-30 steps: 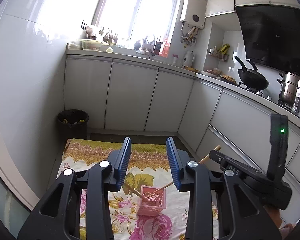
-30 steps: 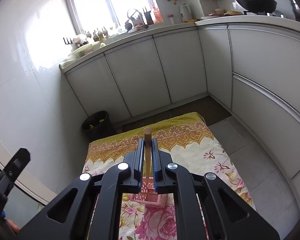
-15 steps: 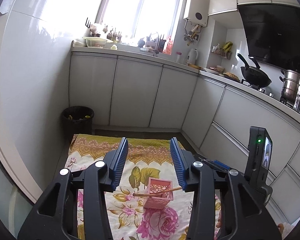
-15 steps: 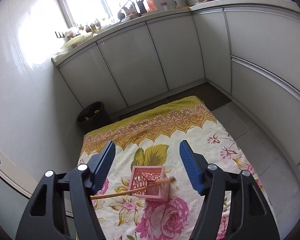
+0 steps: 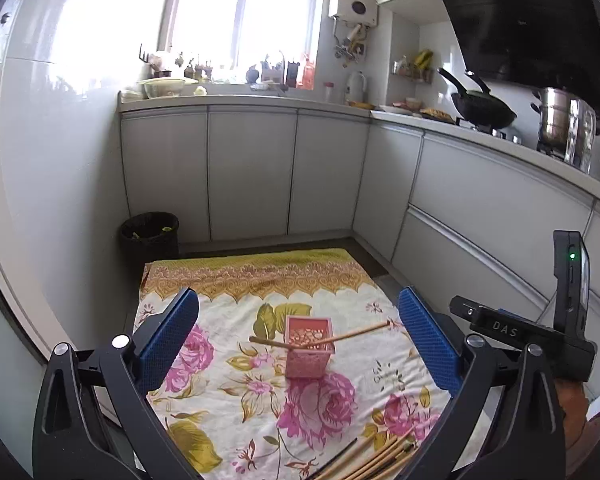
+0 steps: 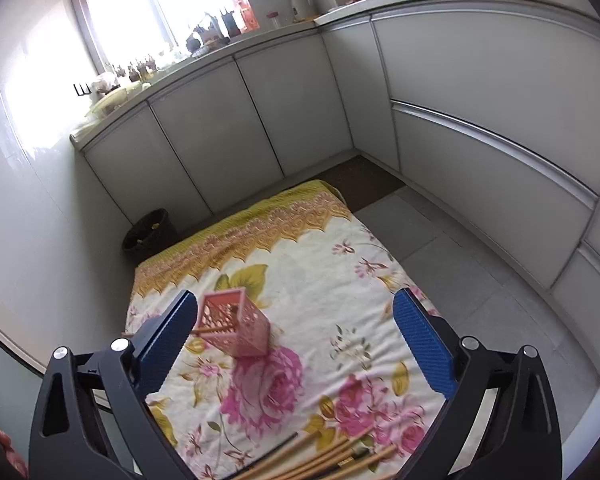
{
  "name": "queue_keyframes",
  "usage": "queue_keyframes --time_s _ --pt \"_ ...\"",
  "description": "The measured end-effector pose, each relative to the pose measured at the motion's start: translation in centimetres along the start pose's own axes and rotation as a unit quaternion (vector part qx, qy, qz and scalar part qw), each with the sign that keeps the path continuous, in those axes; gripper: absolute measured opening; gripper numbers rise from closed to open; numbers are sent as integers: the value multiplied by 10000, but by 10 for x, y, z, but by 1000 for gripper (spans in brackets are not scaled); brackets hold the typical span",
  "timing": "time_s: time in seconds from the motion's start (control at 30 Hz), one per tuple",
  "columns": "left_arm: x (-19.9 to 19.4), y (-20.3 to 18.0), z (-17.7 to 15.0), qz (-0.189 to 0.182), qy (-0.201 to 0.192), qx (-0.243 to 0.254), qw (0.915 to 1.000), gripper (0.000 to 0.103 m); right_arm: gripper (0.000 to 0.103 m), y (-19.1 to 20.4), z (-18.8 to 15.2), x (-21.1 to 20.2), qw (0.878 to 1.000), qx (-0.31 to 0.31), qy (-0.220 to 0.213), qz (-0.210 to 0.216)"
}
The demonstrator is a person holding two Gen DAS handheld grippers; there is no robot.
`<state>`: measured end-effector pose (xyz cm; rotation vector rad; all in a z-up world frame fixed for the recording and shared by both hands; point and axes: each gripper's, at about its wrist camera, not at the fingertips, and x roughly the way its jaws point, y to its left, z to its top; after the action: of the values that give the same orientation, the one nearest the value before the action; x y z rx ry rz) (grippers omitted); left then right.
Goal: Organize utensils
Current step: 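Close the left gripper on another chopstick in the pile while the right gripper grasps one too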
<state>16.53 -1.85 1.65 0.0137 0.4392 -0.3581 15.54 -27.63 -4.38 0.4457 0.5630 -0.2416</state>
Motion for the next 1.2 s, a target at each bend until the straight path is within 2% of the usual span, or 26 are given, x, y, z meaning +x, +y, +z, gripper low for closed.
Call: queue_keyframes --time_s 0.13,0.23,0.33,0.4,0.5,0.57,0.6,0.67,0.73,0.8,0.87,0.93,1.03,1.2 --pt "11 -24 -18 -192 560 465 9972 96 96 -35 -33 -19 9992 99 340 -176" --pt "30 -48 -36 -445 1199 999 9867 96 96 -59 -62 -33 9978 175 573 -291" --pt "58 -74 -62 -694 1974 1619 9644 96 96 -83 -90 -45 9951 335 889 -275" --pt "83 -91 -83 -799 2539 2011 9427 96 96 -97 -106 -48 9915 568 1160 -148" --pt "123 -103 -119 -683 3311 2385 9104 95 96 -114 -128 -46 9821 1001 1596 61" --pt "150 -104 -141 -609 3814 2481 8884 84 96 -123 -142 -42 9728 1283 1915 236" --pt "161 -102 -150 -570 4008 2480 8801 80 96 -126 -146 -39 9688 1395 2030 284" --pt "177 -96 -165 -523 4298 2434 8679 61 96 -131 -152 -35 9641 1526 2151 323" --pt "188 -93 -175 -506 4479 2381 8603 51 96 -136 -156 -31 9606 1644 2216 332" --pt "197 -90 -181 -467 4595 2390 8541 46 96 -138 -157 -29 9575 1719 2284 386" --pt "205 -88 -187 -441 4687 2371 8498 38 96 -136 -157 -26 9561 1708 2343 427" --pt "210 -86 -191 -438 4728 2342 8483 36 96 -136 -158 -25 9560 1709 2347 428" --pt "213 -87 -195 -623 4740 2285 8481 35 96 -136 -158 -21 9548 1717 2389 420" --pt "224 -84 -203 -543 4803 2364 8429 23 96 -136 -159 -15 9514 1744 2501 442"
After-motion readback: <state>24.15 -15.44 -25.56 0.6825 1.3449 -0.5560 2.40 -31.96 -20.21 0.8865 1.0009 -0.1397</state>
